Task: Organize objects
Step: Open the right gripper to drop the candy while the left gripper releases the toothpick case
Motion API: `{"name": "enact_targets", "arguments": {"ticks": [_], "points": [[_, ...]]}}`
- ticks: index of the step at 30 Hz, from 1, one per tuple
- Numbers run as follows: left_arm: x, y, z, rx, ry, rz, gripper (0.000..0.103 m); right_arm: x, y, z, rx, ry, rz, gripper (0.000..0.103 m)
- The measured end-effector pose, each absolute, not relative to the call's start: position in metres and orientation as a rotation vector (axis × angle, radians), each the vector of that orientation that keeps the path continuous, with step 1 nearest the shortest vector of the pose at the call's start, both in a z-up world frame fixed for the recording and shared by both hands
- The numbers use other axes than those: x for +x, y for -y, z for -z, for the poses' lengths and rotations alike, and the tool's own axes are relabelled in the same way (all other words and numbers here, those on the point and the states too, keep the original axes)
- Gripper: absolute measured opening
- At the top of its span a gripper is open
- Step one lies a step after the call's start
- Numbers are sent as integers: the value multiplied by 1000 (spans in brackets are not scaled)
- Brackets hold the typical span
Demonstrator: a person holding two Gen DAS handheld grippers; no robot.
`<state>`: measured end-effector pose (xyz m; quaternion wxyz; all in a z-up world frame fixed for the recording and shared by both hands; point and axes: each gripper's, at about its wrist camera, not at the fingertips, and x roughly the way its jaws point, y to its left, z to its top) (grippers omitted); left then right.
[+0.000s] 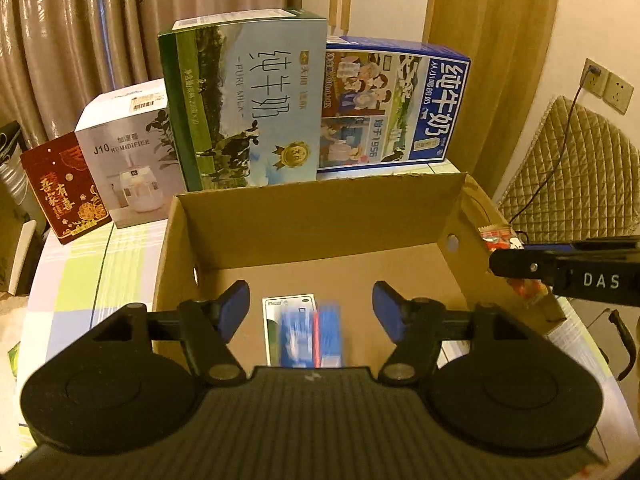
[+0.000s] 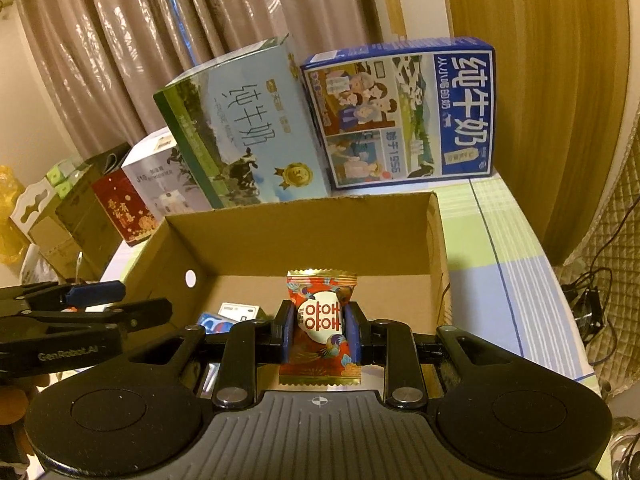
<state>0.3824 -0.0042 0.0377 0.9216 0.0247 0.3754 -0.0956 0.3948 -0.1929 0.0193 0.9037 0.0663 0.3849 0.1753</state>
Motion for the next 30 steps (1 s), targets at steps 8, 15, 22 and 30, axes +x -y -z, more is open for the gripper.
{"name": "enact_targets", "arguments": {"ticks": [8,15,22,30], "points": [[375,-8,-37,28,-775,182,63,399,183,-18,159,-787,-406,28],[364,-17,-41,16,-760,174,65,387,192,-26,183,-737,-406,55],[336,-25,-54,-23,-735,165,75,349,208,-36,182,-713,-406,67],[274,-33,-74,-54,-695,137,84,275,223,-51,222,-671,-407,80]]}}
